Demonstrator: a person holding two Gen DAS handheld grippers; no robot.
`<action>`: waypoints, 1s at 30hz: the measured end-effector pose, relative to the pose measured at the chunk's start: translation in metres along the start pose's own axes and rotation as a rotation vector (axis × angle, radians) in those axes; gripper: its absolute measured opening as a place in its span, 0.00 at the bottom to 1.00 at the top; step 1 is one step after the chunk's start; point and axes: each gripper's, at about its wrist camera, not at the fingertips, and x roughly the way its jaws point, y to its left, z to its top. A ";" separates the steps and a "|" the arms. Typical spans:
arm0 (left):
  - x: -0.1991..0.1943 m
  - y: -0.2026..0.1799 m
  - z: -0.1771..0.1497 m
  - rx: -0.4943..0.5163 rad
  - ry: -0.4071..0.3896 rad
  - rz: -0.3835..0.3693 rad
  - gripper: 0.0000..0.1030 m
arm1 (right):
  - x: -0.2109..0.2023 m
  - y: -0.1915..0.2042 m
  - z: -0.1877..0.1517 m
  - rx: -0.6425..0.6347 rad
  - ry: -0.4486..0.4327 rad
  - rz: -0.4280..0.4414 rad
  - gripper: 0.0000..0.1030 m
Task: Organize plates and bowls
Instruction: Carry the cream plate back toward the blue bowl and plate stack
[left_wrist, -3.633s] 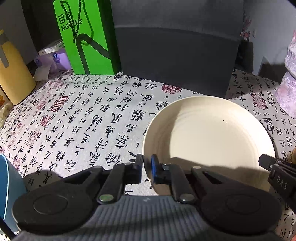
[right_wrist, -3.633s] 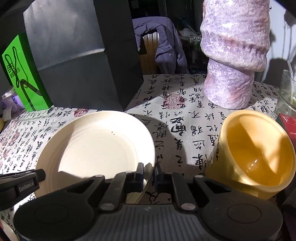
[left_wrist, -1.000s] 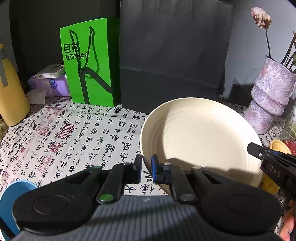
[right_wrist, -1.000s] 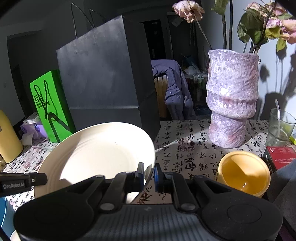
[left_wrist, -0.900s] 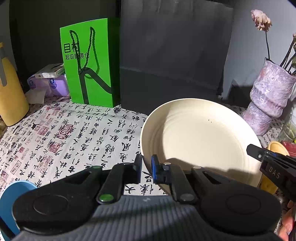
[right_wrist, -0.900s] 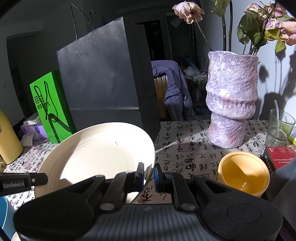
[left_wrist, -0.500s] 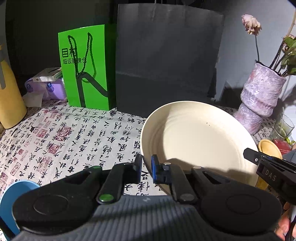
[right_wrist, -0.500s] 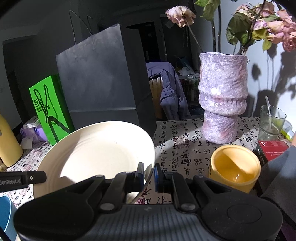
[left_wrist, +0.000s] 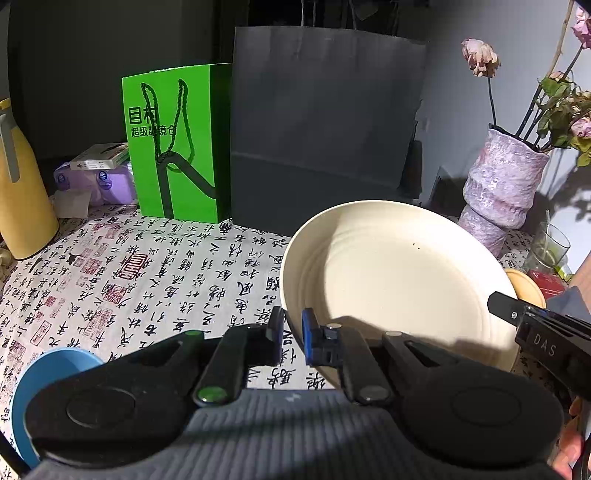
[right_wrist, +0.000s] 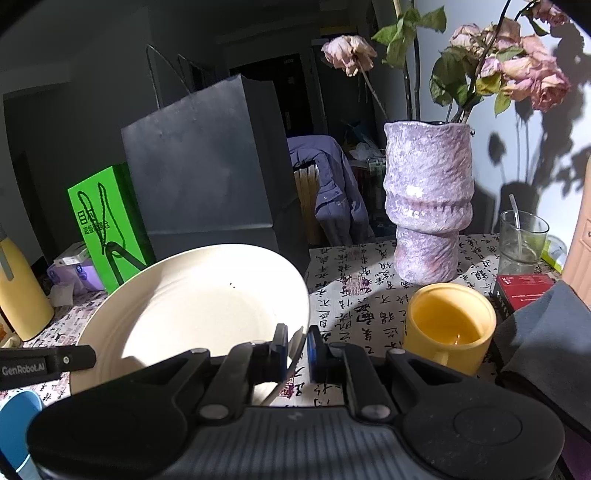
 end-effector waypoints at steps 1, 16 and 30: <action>-0.002 0.000 -0.001 0.003 -0.001 0.001 0.10 | -0.003 0.001 -0.001 0.000 -0.002 -0.001 0.10; -0.040 0.008 -0.014 0.002 -0.027 -0.023 0.10 | -0.046 0.012 -0.009 -0.002 -0.028 -0.021 0.10; -0.075 0.025 -0.028 -0.009 -0.050 -0.049 0.10 | -0.083 0.029 -0.017 -0.011 -0.044 -0.037 0.10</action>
